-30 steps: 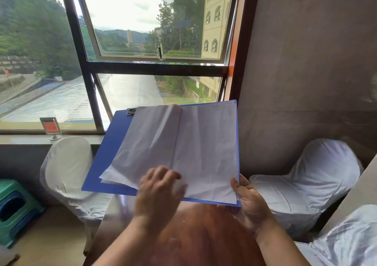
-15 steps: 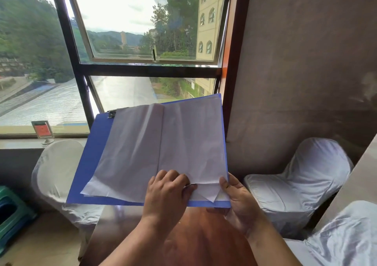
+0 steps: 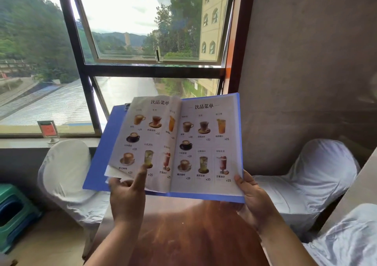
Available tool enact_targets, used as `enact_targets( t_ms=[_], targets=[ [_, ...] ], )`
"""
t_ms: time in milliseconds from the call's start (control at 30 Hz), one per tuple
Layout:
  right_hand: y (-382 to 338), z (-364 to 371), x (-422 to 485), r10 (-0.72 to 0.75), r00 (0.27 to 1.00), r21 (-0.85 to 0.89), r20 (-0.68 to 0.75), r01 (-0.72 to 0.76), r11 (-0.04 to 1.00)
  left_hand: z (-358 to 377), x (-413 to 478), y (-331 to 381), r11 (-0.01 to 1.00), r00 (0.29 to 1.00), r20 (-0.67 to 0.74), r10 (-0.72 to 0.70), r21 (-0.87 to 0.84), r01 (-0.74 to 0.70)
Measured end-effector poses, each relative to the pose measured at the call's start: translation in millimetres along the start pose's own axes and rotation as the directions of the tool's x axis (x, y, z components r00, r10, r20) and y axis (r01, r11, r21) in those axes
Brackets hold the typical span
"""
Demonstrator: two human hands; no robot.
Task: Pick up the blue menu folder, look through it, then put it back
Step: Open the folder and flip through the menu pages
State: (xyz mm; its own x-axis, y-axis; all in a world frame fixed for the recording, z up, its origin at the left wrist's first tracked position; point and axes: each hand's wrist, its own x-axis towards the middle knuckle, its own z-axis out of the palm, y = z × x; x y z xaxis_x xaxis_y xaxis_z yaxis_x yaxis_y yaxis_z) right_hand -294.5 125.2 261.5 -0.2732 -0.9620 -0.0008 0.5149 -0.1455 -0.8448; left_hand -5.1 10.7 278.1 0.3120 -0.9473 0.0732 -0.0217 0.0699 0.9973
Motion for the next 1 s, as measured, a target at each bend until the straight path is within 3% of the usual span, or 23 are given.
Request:
enact_targets(
  t_ms=[233,533,1000],
  targets=[
    [-6,-1,-2,0.000,1.000,0.007,-0.009,0.000,1.000,-27,25,-25,0.995,0.997,0.030,-0.078,0.058,0.076],
    [-7,-2,1,0.042,0.999,-0.012,0.008,-0.042,0.999,-31,30,-52,0.901,0.889,0.149,-0.434,0.046,0.432],
    [-5,-1,-1,0.042,0.999,0.042,-0.028,-0.041,0.998,-32,34,-53,0.957,0.957,0.058,-0.286,-0.034,0.288]
  ],
)
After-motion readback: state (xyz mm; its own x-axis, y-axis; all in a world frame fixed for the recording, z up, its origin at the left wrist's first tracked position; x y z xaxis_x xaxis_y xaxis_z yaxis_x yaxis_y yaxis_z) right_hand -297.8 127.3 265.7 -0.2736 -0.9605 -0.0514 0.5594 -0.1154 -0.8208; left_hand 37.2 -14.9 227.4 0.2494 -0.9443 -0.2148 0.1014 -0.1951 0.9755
